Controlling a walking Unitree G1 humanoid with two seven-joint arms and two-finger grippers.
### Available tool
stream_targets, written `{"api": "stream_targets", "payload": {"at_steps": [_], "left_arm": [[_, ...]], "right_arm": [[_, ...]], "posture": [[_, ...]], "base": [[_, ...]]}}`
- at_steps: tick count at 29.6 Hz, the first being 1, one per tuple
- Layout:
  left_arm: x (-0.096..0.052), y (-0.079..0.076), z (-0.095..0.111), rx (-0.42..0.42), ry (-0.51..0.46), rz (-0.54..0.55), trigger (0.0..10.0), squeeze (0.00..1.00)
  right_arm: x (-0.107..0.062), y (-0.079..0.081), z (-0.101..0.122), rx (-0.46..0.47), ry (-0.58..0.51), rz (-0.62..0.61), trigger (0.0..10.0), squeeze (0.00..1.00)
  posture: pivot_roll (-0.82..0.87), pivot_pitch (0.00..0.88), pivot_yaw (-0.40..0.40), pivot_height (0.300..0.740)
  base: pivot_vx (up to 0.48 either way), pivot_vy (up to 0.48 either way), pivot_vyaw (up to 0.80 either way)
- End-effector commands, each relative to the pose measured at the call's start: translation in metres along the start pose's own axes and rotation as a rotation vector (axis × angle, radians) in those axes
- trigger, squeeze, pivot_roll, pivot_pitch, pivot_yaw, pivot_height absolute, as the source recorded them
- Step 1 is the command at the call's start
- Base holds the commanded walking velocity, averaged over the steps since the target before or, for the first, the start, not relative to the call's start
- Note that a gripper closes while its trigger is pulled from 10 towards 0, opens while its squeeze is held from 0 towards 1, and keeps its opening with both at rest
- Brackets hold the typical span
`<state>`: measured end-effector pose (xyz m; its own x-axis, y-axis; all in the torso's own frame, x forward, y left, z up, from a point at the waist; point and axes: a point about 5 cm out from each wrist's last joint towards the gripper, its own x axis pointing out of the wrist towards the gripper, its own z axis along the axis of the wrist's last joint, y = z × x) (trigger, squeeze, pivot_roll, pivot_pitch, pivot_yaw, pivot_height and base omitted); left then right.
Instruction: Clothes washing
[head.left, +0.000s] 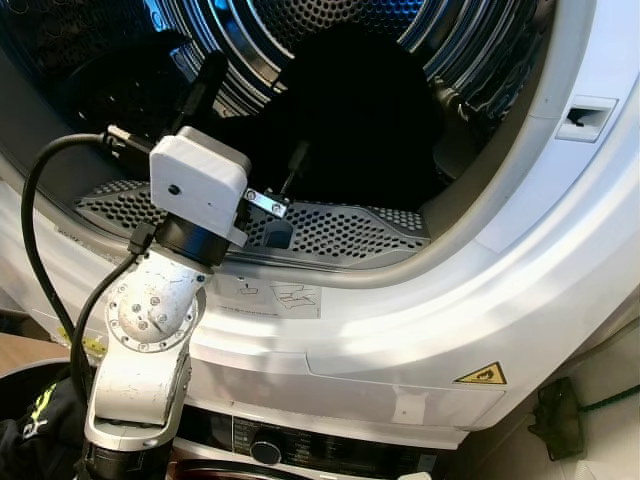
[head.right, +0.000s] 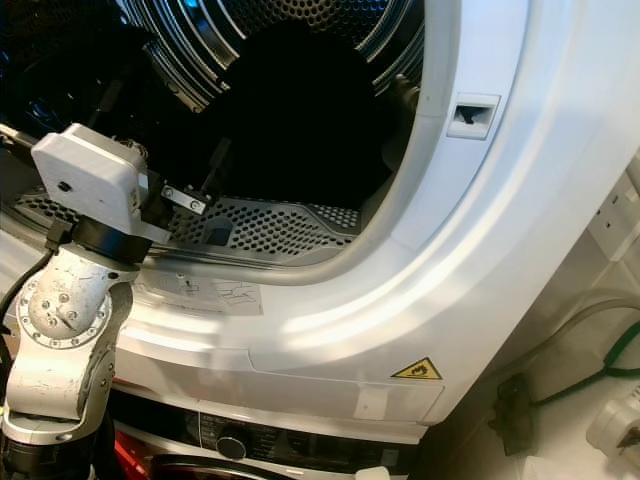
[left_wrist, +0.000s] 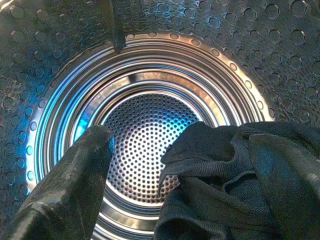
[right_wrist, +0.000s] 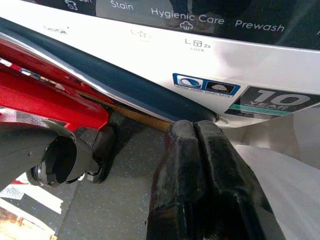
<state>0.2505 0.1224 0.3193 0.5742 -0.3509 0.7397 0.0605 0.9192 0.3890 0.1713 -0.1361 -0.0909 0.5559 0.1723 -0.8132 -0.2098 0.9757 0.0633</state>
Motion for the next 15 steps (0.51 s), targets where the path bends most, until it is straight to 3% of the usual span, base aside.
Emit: {"api": "stream_targets", "payload": {"at_steps": [1, 15], "left_arm": [[0.0004, 0.0022, -0.0001, 0.018, -0.005, 0.001, 10.0, 0.00], [0.0054, 0.0026, 0.0019, 0.008, -0.012, 0.005, 10.0, 0.00]], "right_arm": [[0.0007, 0.0027, 0.0012, 0.009, -0.003, 0.003, 10.0, 0.00], [0.0005, 0.0048, -0.0011, 0.030, 0.001, 0.003, 10.0, 0.00]], "posture": [[0.24, 0.000, -0.025, 0.740], [0.23, 0.000, -0.014, 0.740]], "base": [[0.000, 0.000, 0.00], [0.000, 0.000, 0.00]]}}
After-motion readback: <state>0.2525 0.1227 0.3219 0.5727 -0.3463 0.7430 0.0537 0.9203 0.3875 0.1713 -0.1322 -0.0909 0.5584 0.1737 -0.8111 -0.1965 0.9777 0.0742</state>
